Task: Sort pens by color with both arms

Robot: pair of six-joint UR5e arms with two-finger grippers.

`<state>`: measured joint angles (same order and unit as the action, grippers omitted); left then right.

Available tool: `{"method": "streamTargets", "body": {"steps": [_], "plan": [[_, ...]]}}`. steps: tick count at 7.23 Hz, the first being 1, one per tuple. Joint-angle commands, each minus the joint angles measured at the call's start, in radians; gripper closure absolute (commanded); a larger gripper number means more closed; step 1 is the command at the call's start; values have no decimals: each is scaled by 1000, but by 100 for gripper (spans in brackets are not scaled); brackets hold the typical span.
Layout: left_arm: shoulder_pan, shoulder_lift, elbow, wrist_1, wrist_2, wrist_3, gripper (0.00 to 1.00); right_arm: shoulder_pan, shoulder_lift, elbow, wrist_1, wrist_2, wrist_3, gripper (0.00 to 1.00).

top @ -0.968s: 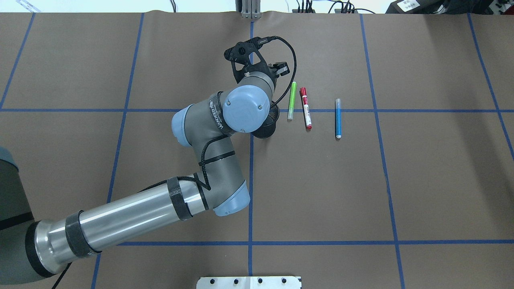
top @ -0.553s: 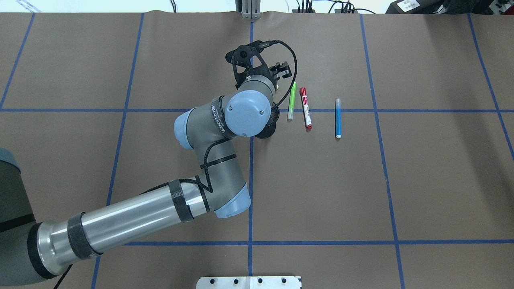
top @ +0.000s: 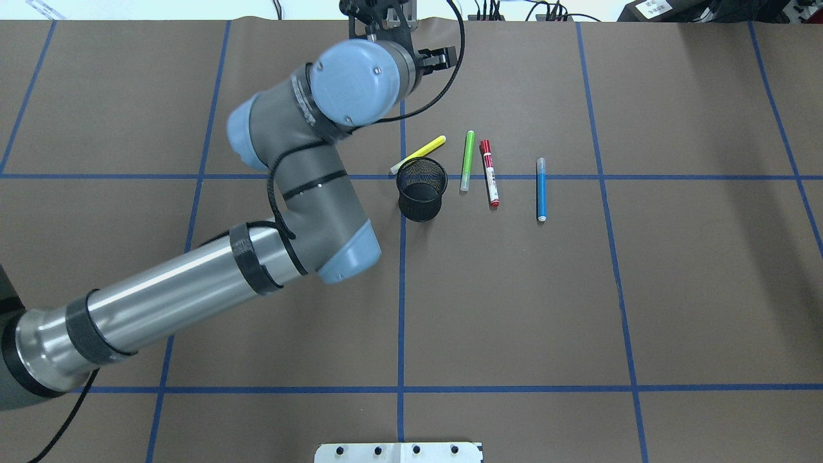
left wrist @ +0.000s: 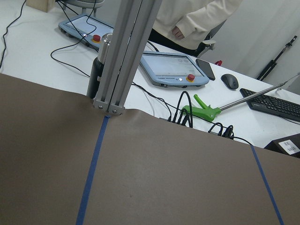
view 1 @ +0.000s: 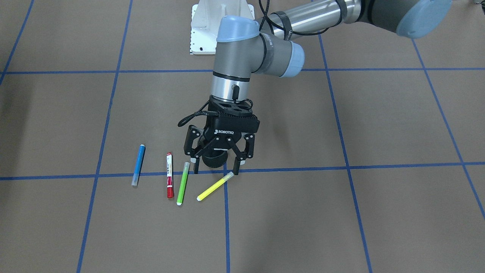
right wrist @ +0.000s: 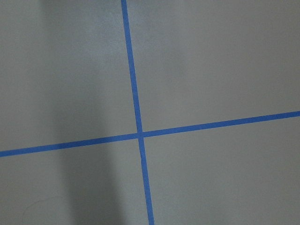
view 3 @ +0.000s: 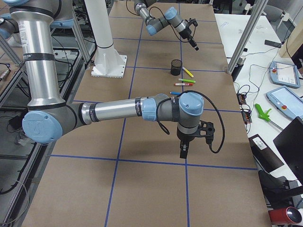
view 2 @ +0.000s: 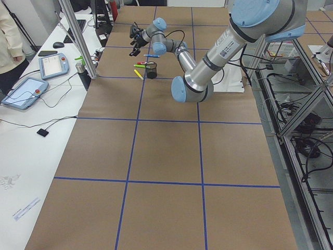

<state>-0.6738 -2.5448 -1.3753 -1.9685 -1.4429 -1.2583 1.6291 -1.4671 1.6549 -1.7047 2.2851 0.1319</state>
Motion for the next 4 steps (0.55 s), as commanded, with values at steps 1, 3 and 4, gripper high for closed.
{"method": "streamTargets", "body": {"steps": [1,3,4], "plan": [[-180,0,-45,184,-282,173,0,0,2,2,-1,-7,2,1],[-336,49,-41,292,-527,407,0,0,-12,6,4,20,-6,1],[-398,108,-39,293,-622,497,0,0,-42,26,4,39,-15,1]]}}
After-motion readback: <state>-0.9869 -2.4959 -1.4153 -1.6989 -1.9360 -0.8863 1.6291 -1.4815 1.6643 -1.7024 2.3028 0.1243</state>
